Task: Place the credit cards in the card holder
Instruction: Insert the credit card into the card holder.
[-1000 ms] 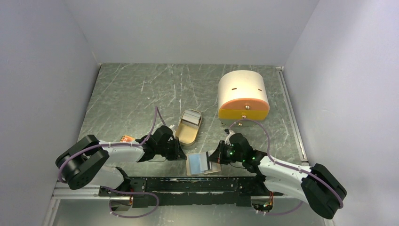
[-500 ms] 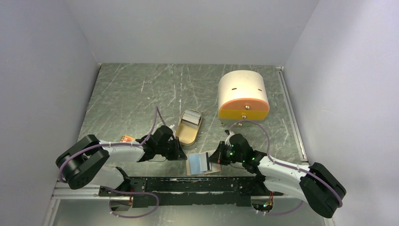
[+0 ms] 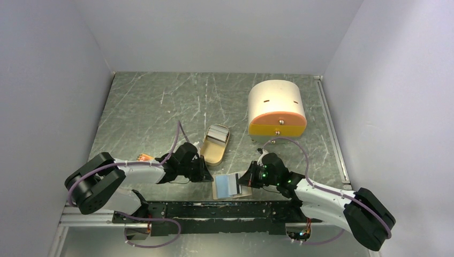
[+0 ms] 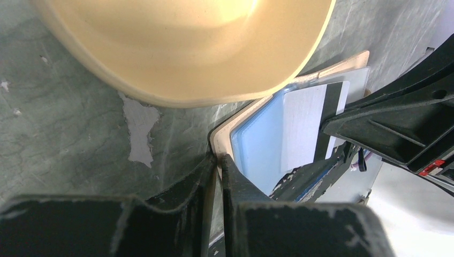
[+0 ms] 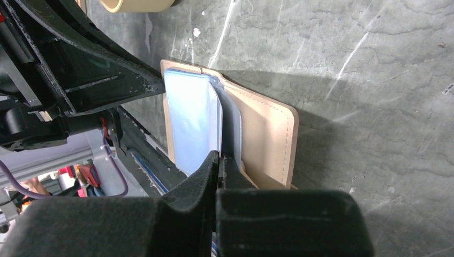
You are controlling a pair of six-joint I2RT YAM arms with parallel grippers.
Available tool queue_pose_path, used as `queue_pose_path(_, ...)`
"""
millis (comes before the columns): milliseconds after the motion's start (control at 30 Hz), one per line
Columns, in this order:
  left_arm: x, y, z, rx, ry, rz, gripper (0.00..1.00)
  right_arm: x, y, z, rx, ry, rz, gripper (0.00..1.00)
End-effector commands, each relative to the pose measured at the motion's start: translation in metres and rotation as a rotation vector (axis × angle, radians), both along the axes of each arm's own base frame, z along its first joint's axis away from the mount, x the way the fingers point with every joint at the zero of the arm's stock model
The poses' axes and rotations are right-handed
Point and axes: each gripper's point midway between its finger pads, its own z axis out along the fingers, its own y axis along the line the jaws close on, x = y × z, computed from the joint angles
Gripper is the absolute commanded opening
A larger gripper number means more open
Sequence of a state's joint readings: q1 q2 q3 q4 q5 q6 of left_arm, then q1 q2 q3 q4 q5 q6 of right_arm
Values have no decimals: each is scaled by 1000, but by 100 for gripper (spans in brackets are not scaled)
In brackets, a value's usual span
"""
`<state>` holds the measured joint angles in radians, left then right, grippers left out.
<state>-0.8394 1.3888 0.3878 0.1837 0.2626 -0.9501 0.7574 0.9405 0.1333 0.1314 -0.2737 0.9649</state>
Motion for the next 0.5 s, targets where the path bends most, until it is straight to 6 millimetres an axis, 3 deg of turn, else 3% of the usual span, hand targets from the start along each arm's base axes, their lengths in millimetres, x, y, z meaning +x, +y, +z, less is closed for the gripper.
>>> queue_pose_path(0, -11, 21, -27, 130, 42, 2, 18, -12, -12, -21, -59, 58, 6, 0)
queue_pose_path(467, -11, 22, -27, 133, 41, 3, 18, -14, -12, -25, -89, 79, 31, 0)
